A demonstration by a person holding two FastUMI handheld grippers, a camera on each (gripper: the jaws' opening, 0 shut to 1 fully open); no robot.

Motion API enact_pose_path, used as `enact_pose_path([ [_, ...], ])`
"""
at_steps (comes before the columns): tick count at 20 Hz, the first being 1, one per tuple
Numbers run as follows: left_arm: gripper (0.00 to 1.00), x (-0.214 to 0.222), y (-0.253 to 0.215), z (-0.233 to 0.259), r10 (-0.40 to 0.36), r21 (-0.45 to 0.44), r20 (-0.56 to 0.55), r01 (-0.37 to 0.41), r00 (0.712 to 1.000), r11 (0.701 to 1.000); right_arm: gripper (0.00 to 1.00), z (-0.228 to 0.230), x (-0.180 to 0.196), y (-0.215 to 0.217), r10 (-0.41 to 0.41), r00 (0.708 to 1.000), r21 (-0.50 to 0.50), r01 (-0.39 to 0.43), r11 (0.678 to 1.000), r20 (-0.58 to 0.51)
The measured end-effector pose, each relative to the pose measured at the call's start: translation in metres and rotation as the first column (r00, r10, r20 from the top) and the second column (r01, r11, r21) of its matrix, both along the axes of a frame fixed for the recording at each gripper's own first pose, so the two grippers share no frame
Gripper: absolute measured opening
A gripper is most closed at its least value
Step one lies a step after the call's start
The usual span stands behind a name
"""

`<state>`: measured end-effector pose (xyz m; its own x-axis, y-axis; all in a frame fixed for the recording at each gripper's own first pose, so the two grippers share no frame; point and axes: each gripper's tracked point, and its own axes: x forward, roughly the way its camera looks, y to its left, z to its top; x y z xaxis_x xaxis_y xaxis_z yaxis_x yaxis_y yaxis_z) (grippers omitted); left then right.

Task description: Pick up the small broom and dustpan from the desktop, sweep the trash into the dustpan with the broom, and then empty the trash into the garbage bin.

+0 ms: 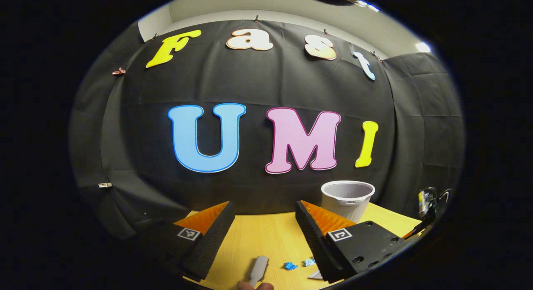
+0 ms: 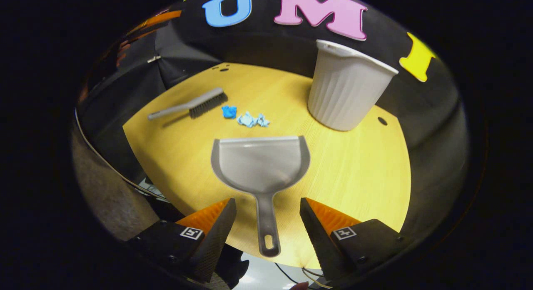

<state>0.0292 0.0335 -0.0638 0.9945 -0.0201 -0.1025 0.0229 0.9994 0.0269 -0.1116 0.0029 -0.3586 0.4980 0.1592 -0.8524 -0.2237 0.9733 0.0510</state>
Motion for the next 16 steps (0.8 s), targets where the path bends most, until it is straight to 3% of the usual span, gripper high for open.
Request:
enact_pose_path([
  [4, 0.95, -0.008, 0.001, -0.010, 0.003, 0.004, -0.028, -0.003, 1.000, 1.000, 0.96, -0.047, 0.001, 0.003, 0.036, 0.991, -0.019, -0.039, 0.999, -0.126],
  [9, 0.95, -0.018, 0.013, -0.031, 0.042, 0.016, -0.079, -0.041, 0.996, 0.999, 0.94, -0.075, 0.008, 0.009, 0.034, 0.980, -0.015, -0.038, 0.999, -0.198],
  [16, 0.95, -0.029, 0.029, -0.054, 0.076, 0.095, -0.129, -0.064, 0.989, 0.993, 0.87, -0.086, 0.022, 0.015, 0.019, 0.978, 0.003, -0.019, 1.000, -0.207],
])
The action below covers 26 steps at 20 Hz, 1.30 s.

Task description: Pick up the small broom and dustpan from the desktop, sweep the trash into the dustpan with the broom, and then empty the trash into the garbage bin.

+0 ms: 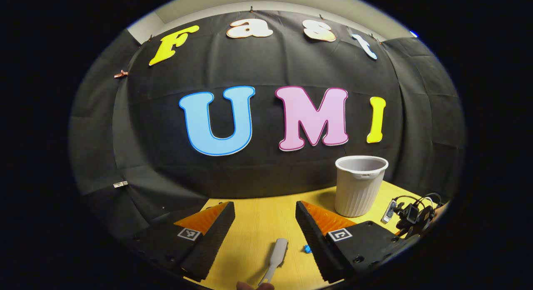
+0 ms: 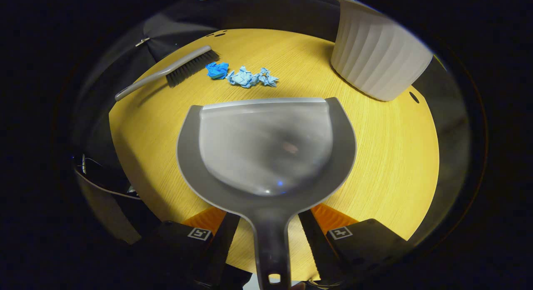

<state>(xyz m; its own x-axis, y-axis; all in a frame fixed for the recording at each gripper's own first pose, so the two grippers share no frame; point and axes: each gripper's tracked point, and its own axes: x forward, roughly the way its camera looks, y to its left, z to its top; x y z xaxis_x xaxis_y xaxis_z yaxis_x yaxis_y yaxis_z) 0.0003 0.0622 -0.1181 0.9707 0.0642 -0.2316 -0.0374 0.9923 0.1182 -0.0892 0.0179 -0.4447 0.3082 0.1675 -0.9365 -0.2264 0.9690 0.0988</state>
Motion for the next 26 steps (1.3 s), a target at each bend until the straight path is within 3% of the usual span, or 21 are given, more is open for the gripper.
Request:
enact_pose_path([
  [1, 0.95, -0.001, 0.001, -0.007, 0.001, 0.003, -0.024, -0.001, 1.000, 1.000, 0.84, -0.002, 0.002, 0.000, -0.002, 1.000, 0.000, 0.002, 1.000, 0.004],
  [3, 0.94, -0.004, 0.006, -0.022, 0.003, 0.019, -0.060, -0.002, 0.998, 1.000, 0.69, -0.003, 0.004, -0.004, -0.018, 1.000, 0.001, 0.018, 1.000, 0.005],
  [4, 0.94, -0.004, 0.006, -0.029, -0.002, 0.022, -0.083, 0.004, 0.997, 1.000, 0.54, -0.004, 0.005, -0.006, -0.034, 0.999, -0.001, 0.034, 0.999, 0.002],
  [6, 0.93, -0.005, 0.007, -0.049, -0.017, 0.019, -0.136, 0.020, 0.991, 1.000, 0.41, -0.004, 0.006, -0.006, -0.046, 0.999, 0.005, 0.046, 0.999, 0.007],
  [8, 0.94, -0.005, 0.014, -0.068, -0.016, 0.022, -0.182, 0.020, 0.983, 1.000, 0.48, -0.004, 0.007, -0.004, -0.028, 0.999, 0.003, 0.028, 1.000, 0.024],
  [10, 0.96, -0.005, 0.017, -0.090, -0.029, 0.028, -0.234, 0.037, 0.972, 0.999, 0.39, -0.002, 0.004, -0.002, -0.022, 1.000, 0.005, 0.022, 1.000, 0.019],
  [11, 0.96, -0.007, 0.019, -0.105, -0.042, 0.027, -0.273, 0.051, 0.961, 0.998, 0.46, 0.000, 0.004, -0.002, -0.016, 1.000, 0.005, 0.016, 1.000, 0.025],
  [12, 0.96, -0.010, 0.019, -0.122, -0.065, 0.020, -0.329, 0.076, 0.942, 0.997, 0.30, 0.003, 0.004, 0.000, -0.017, 0.999, 0.013, 0.016, 1.000, 0.035],
  [13, 0.96, -0.014, 0.017, -0.136, -0.091, 0.010, -0.389, 0.103, 0.917, 0.995, 0.37, 0.007, 0.001, 0.004, -0.014, 0.999, 0.028, 0.013, 1.000, 0.032],
  [16, 0.94, -0.014, 0.012, -0.182, -0.137, 0.016, -0.519, 0.170, 0.844, 0.985, 0.36, 0.015, -0.006, 0.002, 0.026, 1.000, 0.017, -0.026, 1.000, 0.011],
  [21, 0.93, -0.020, 0.016, -0.255, -0.150, -0.044, -0.709, 0.169, 0.689, 0.985, 0.36, 0.033, -0.005, -0.003, 0.039, 0.999, 0.021, -0.040, 0.999, 0.018],
  [26, 0.91, -0.017, 0.012, -0.296, -0.155, -0.077, -0.787, 0.153, 0.598, 0.985, 0.36, 0.048, 0.004, -0.007, 0.024, 0.999, 0.024, -0.025, 0.999, 0.035],
])
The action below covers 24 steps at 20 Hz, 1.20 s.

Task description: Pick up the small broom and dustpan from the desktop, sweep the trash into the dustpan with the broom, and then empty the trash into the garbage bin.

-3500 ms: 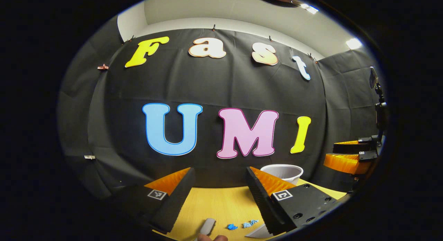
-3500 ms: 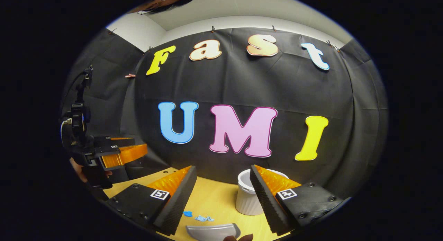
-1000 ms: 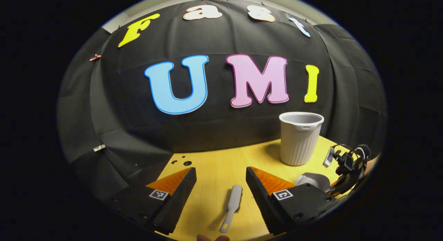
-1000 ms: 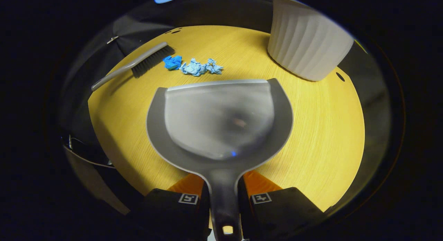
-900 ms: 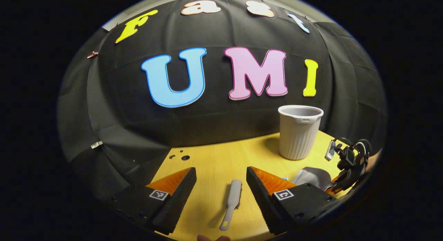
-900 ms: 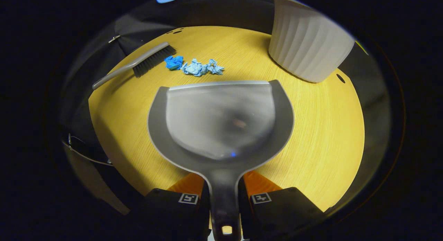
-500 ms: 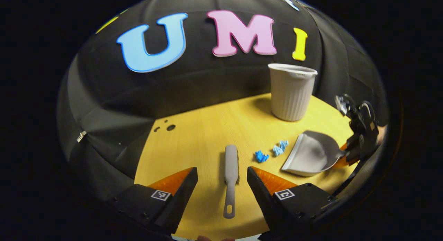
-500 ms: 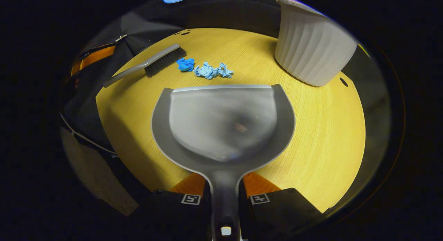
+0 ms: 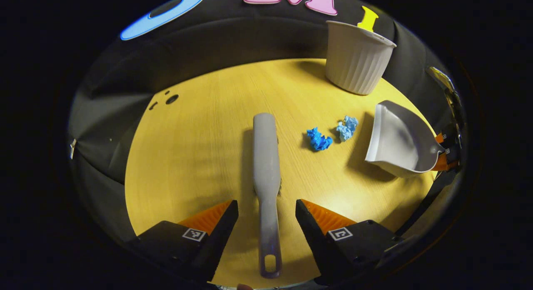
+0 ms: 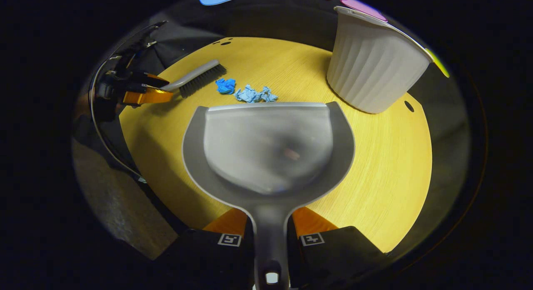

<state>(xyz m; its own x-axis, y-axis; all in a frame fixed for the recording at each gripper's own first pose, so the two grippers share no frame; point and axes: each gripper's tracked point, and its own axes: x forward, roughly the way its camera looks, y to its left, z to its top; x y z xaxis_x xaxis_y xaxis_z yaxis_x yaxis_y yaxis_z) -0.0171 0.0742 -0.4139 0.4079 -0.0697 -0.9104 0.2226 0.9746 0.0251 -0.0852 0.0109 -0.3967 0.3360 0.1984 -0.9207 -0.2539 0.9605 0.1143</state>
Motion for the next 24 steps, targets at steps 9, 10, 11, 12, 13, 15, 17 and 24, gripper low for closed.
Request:
enact_pose_path([
  [9, 0.51, -0.002, -0.005, -0.036, -0.025, -0.007, -0.130, 0.024, 0.991, 1.000, 0.36, -0.012, 0.000, 0.004, 0.061, 0.998, -0.027, -0.061, 0.998, -0.028],
  [10, 0.42, 0.001, -0.005, -0.032, -0.044, -0.006, -0.124, 0.044, 0.991, 0.999, 0.36, -0.013, 0.000, 0.005, 0.063, 0.998, -0.031, -0.064, 0.997, -0.030],
  [11, 0.37, -0.002, -0.005, -0.034, -0.062, -0.005, -0.139, 0.062, 0.988, 0.998, 0.36, -0.014, 0.000, 0.005, 0.065, 0.997, -0.033, -0.066, 0.997, -0.032],
  [12, 0.34, 0.001, -0.007, -0.034, -0.088, -0.006, -0.138, 0.088, 0.986, 0.996, 0.36, -0.014, -0.001, 0.006, 0.069, 0.997, -0.032, -0.070, 0.997, -0.035],
  [13, 0.33, 0.001, -0.008, -0.035, -0.104, -0.001, -0.147, 0.105, 0.984, 0.994, 0.36, -0.016, -0.001, 0.007, 0.074, 0.996, -0.032, -0.075, 0.997, -0.040],
  [15, 0.30, 0.010, -0.010, -0.034, -0.128, 0.011, -0.134, 0.130, 0.983, 0.991, 0.36, -0.018, -0.003, 0.009, 0.086, 0.995, -0.032, -0.088, 0.996, -0.057],
  [17, 0.29, 0.022, -0.013, -0.033, -0.156, 0.036, -0.106, 0.161, 0.982, 0.986, 0.36, -0.021, -0.006, 0.010, 0.095, 0.992, -0.034, -0.098, 0.995, -0.081],
  [24, 0.28, 0.042, -0.066, -0.029, -0.299, 0.007, -0.068, 0.300, 0.952, 0.954, 0.36, -0.024, -0.006, 0.018, 0.125, 0.986, -0.030, -0.129, 0.991, -0.108],
])
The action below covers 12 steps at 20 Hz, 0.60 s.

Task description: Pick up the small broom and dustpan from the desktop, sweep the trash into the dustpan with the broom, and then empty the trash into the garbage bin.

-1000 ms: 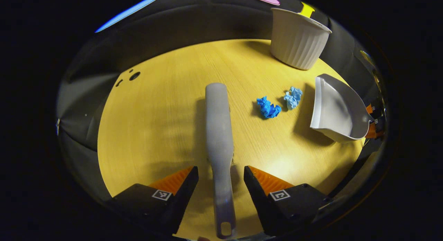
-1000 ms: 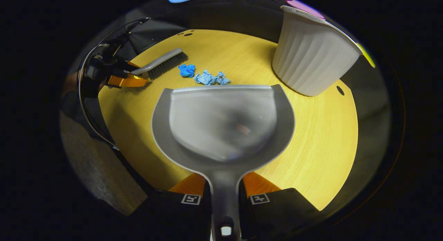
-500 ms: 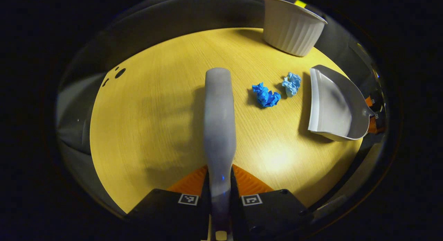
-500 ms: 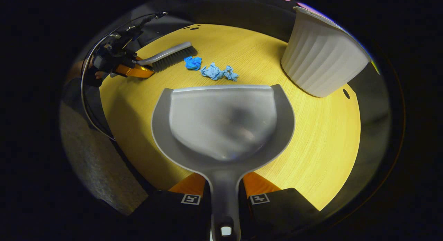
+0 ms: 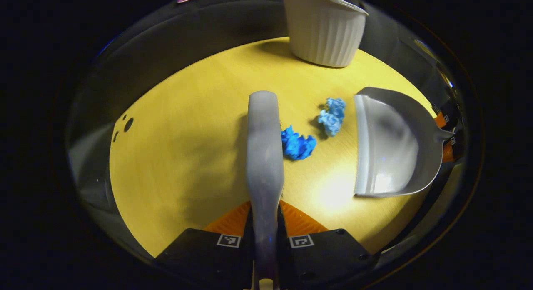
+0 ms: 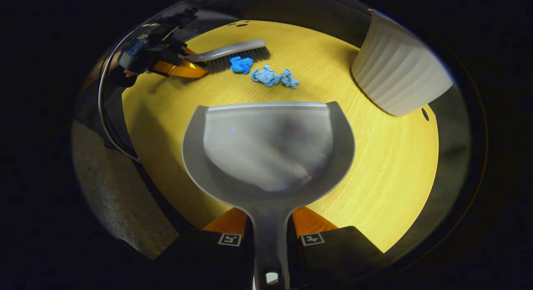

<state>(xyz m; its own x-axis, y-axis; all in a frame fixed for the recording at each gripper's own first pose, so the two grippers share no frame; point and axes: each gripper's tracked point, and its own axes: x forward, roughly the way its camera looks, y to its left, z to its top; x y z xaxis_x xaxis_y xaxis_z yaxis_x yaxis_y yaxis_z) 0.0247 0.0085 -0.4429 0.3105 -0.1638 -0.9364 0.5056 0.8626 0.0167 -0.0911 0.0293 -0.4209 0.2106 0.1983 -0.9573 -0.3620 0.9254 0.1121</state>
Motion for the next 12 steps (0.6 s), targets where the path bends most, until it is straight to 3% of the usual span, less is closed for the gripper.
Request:
enact_pose_path([
  [7, 0.28, -0.019, -0.064, 0.008, -0.161, -0.117, -0.019, 0.158, 0.987, 0.981, 0.36, -0.002, 0.001, 0.002, 0.021, 0.999, 0.006, -0.021, 1.000, 0.025],
  [12, 0.29, -0.028, -0.080, 0.020, -0.243, -0.167, -0.030, 0.234, 0.970, 0.958, 0.36, -0.007, 0.001, 0.002, 0.013, 0.998, 0.027, -0.015, 1.000, 0.059],
])
